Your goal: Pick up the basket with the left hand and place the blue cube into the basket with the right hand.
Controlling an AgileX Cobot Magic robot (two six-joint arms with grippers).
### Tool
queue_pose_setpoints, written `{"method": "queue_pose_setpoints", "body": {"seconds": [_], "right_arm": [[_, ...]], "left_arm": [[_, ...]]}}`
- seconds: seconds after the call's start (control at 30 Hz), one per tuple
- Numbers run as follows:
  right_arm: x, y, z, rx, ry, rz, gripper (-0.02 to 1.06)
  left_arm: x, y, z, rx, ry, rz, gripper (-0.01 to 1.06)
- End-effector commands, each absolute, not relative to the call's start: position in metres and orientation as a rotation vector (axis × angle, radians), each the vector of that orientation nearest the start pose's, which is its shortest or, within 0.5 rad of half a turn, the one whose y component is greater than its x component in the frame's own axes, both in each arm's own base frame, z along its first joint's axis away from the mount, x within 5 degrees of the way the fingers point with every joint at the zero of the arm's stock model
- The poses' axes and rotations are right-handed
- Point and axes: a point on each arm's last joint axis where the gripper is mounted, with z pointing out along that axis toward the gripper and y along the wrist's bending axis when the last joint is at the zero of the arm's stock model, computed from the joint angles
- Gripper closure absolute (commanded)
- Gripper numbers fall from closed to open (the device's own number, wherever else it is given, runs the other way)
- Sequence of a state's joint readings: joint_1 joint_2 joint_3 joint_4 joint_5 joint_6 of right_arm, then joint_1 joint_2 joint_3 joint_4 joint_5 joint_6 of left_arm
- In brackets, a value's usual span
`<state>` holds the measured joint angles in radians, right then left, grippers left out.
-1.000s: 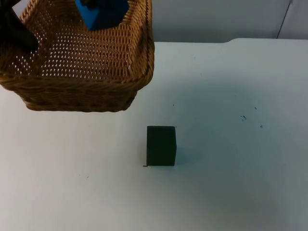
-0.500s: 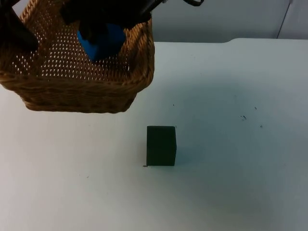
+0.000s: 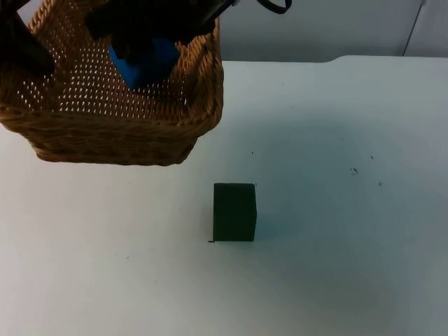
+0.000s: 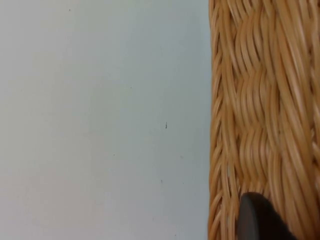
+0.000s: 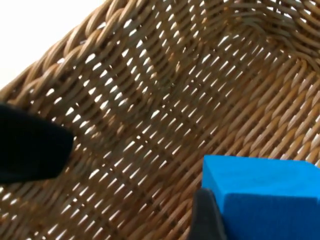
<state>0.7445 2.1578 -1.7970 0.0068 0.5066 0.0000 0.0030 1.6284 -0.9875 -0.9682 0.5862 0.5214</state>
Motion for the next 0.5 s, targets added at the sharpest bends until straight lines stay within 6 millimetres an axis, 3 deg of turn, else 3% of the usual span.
{"method": "queue_pose_setpoints", "body": {"seconds": [0.0, 0.03, 0.07, 0.1, 0.17, 0.27, 0.47], "right_arm": [[0.368, 0.342, 0.234, -0.871, 2.176, 0.371, 0.43], [0.367, 0.342, 0.236, -0.870, 2.172, 0.372, 0.36], [0.367, 0.342, 0.236, -0.870, 2.172, 0.372, 0.36], [0.366, 0.341, 0.241, -0.867, 2.165, 0.375, 0.26], [0.365, 0.339, 0.249, -0.863, 2.154, 0.379, 0.17], [0.362, 0.337, 0.258, -0.860, 2.149, 0.381, 0.15], [0.349, 0.325, 0.296, -0.887, 2.125, 0.369, 0.15]], "left_arm": [[0.329, -0.041, 0.230, -0.290, 2.449, -0.774, 1.05], [0.329, -0.041, 0.230, -0.294, 2.445, -0.773, 1.05], [0.329, -0.041, 0.230, -0.294, 2.445, -0.773, 1.05], [0.329, -0.041, 0.230, -0.294, 2.445, -0.773, 1.05], [0.329, -0.041, 0.230, -0.295, 2.444, -0.771, 1.05], [0.329, -0.041, 0.230, -0.295, 2.444, -0.771, 1.05], [0.330, -0.040, 0.231, -0.298, 2.441, -0.766, 1.05]]}}
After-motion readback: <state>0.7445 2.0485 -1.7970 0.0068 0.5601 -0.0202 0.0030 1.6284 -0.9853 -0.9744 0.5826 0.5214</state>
